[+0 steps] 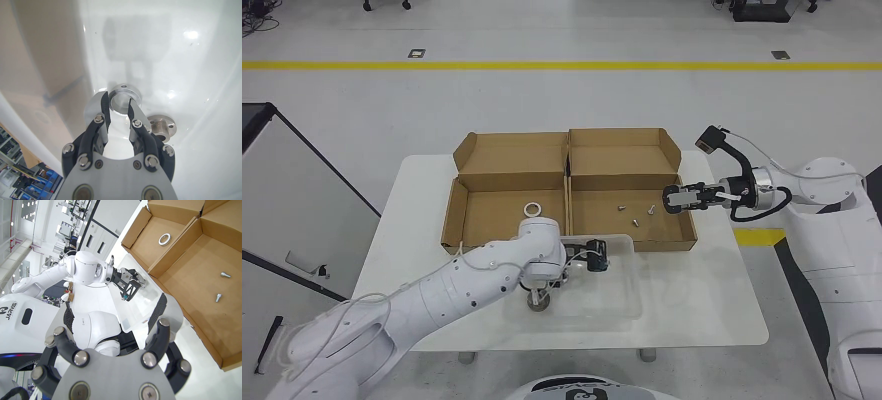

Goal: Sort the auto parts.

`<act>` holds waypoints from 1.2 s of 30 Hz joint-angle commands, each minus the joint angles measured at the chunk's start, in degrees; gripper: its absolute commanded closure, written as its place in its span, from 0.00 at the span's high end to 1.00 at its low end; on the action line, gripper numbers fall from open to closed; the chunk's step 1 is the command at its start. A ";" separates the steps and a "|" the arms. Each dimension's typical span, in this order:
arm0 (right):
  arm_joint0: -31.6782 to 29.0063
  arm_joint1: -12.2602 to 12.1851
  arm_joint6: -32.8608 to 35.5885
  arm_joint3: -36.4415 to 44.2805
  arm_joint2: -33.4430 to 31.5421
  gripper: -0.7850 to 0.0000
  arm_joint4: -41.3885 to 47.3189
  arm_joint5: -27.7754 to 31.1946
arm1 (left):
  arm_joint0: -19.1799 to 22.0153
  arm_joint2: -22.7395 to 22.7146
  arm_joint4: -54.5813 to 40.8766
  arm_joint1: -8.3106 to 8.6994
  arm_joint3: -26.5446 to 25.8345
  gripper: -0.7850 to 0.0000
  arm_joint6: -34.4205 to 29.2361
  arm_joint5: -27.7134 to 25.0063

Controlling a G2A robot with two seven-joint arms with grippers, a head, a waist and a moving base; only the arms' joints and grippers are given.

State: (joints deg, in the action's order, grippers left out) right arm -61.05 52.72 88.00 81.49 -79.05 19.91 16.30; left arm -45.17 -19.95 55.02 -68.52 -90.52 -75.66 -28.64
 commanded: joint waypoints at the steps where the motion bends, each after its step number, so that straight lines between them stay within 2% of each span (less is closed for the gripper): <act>1: 0.00 0.00 0.00 0.00 0.00 1.00 0.00 0.00 | 0.20 0.29 -0.68 -0.07 0.00 0.41 -0.07 0.09; 15: 0.00 0.00 0.00 0.00 0.00 1.00 0.00 0.00 | 4.42 4.80 -12.17 0.71 -0.76 0.48 -0.30 0.33; 23: 0.00 0.00 0.00 0.00 0.00 1.00 0.00 0.00 | 6.36 5.50 -14.73 1.10 0.82 0.46 -0.15 0.18; 36: 0.00 0.00 0.00 0.00 0.00 1.00 0.00 0.00 | 6.46 6.18 -15.67 0.12 3.51 0.40 1.38 -1.35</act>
State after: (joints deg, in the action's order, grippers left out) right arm -61.05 52.72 88.00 81.49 -79.05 19.91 16.30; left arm -38.72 -13.93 39.39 -68.33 -87.18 -74.34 -29.94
